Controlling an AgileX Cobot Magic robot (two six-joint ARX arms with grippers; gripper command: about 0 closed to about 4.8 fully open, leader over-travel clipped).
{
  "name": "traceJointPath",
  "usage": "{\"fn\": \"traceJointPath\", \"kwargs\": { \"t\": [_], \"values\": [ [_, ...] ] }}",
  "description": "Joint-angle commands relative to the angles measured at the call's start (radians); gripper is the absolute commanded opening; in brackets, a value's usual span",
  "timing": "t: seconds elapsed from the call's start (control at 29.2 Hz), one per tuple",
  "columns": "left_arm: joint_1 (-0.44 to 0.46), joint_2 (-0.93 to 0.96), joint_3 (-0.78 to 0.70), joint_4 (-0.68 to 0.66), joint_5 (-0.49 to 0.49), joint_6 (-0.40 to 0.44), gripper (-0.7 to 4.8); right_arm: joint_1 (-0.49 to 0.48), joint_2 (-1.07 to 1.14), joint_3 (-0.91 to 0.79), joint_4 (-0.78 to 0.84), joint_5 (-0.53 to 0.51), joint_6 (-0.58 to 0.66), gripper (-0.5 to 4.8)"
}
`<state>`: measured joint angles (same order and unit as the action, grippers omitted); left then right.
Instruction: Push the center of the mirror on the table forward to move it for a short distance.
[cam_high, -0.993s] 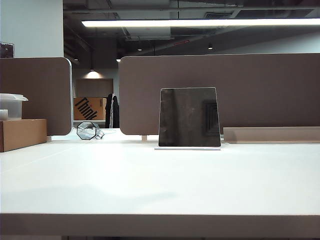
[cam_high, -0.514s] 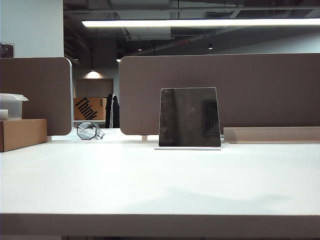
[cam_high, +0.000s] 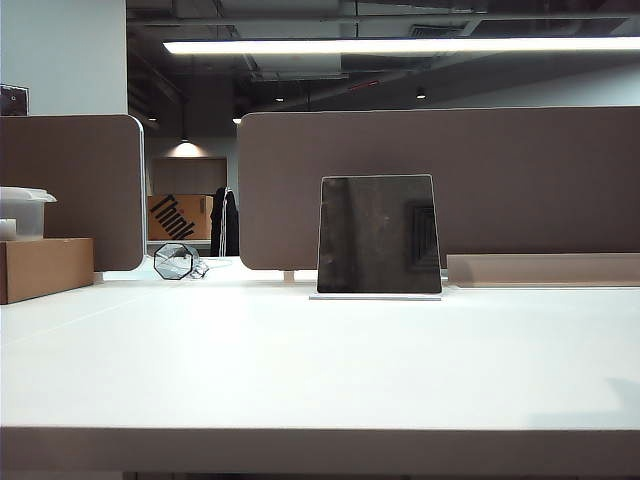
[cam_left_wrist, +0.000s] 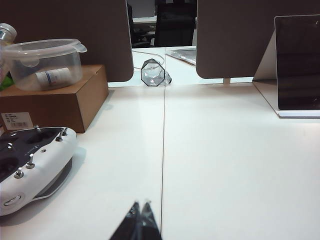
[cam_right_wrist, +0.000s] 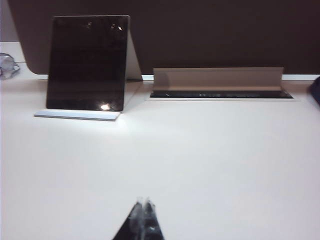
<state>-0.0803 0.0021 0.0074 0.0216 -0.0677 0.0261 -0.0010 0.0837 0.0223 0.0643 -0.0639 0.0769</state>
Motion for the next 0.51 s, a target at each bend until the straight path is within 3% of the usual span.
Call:
{"fn": "traceJointPath", "kwargs": {
  "t": [0.03, 0.51],
  "values": [
    [-0.001, 0.001, -0.001, 0.009, 0.001, 0.000, -0.05, -0.013, -0.029, -0.021, 0.013, -0.009, 0.002, -0.05],
    [-0.001, 0.001, -0.001, 0.010, 0.001, 0.000, -0.05, 0.008, -0.080, -0.021, 0.009, -0.027, 0.002, -0.05]
  ]
}}
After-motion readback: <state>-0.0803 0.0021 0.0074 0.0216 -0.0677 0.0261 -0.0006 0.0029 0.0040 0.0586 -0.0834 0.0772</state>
